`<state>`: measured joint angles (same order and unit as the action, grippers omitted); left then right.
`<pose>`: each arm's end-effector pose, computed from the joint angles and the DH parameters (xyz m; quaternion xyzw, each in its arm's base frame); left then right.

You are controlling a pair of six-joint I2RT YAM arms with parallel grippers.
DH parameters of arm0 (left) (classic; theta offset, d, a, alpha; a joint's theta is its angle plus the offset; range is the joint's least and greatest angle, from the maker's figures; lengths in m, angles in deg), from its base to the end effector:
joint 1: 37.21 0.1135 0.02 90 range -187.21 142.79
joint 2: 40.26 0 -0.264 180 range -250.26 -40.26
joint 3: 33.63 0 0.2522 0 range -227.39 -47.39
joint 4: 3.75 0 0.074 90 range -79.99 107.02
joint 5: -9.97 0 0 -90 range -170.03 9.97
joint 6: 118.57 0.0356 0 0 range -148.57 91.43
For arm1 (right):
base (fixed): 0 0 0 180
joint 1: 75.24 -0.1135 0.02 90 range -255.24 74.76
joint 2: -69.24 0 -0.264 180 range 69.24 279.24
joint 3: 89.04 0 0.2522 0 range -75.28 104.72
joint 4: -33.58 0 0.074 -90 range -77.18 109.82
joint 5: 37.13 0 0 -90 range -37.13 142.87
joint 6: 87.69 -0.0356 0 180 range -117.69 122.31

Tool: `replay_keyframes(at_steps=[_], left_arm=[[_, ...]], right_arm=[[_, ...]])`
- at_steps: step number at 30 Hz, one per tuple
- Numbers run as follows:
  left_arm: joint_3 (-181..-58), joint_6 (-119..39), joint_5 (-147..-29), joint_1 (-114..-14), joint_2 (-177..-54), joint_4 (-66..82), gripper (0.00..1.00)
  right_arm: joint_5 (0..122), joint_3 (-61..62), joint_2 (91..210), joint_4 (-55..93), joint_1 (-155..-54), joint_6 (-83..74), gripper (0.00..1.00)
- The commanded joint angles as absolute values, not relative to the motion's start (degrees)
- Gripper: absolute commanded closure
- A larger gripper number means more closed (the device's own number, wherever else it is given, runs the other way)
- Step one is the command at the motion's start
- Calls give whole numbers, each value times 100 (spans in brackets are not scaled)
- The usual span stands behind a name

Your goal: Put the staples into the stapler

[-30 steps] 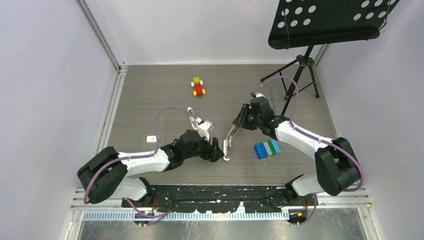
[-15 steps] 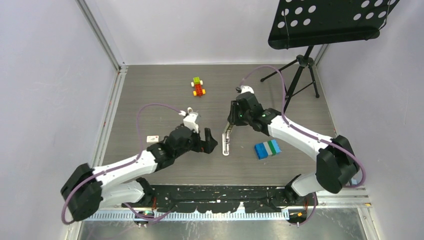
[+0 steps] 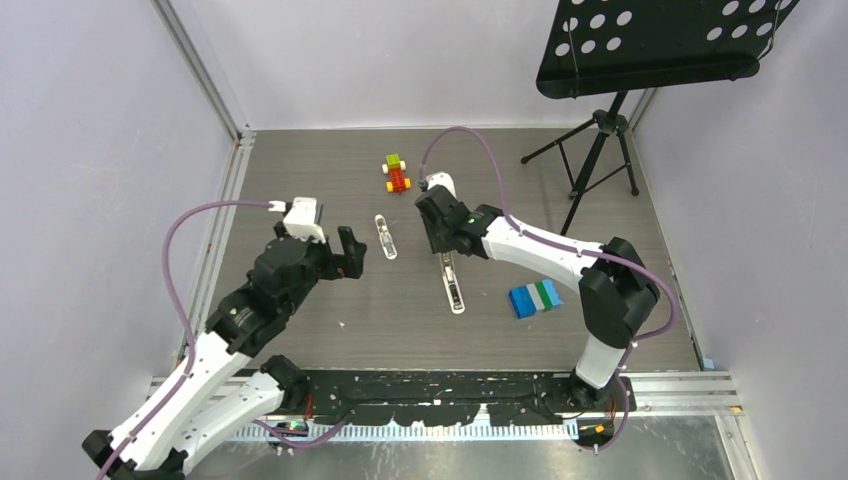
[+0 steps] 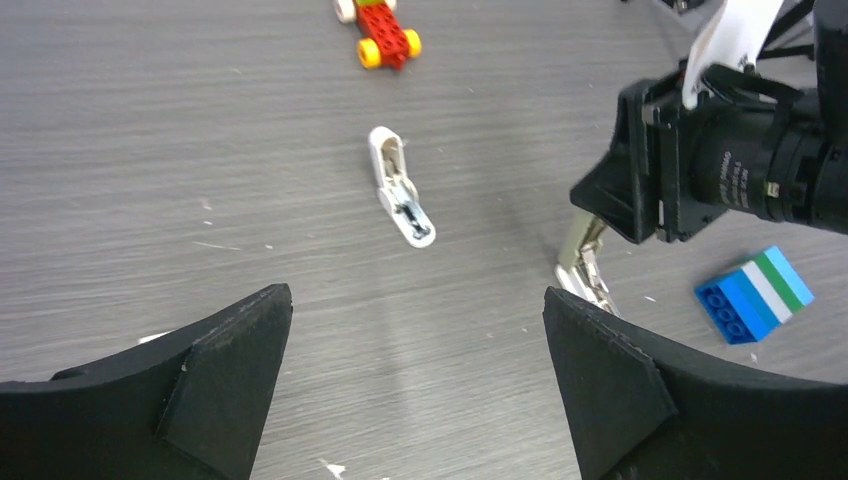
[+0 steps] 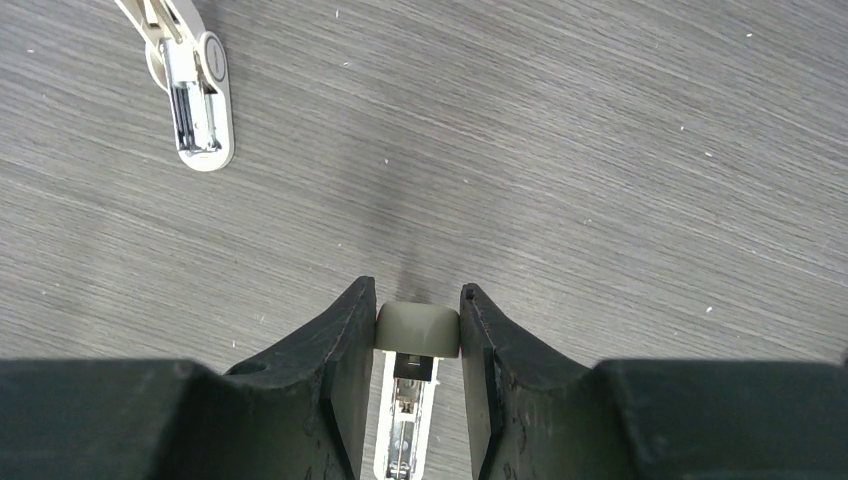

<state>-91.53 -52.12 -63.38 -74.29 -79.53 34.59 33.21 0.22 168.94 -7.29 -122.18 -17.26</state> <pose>0.1309 -0.0861 0.3247 0.0125 0.8133 -0.1853 0.5515 0.2680 0.2693 0.2441 -0.1650 0.9167 0.0443 0.3613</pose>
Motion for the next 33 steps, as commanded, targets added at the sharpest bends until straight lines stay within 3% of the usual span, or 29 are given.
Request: replay_keyframes(at_steps=[1, 4, 11, 15, 21, 33], left_arm=[[-9547, -4310, -5680, -7398, -7560, 4194, 0], [-9469, -3988, -5402, -7396, -7346, 4157, 0], [-9012, -3815, -5219, -7399, -6996, 3831, 0], [-8879, -3802, -5152, -7400, -6926, 3745, 0], [-8816, -3765, -5080, -7395, -6869, 3796, 0], [-8578, -3624, -4567, -7390, -6443, 3766, 0]], right_arm=[[2994, 206, 16932, -1150, -12402, -1556, 93], [2920, 183, 16882, -1197, -12468, -1561, 87], [2793, 31, 16518, -1211, -12564, -1652, 51], [2650, -57, 16227, -1230, -12585, -1777, 39], [2449, -471, 15791, -1122, -12679, -2089, 35], [2573, -1668, 15694, -365, -13020, -2753, 38]])
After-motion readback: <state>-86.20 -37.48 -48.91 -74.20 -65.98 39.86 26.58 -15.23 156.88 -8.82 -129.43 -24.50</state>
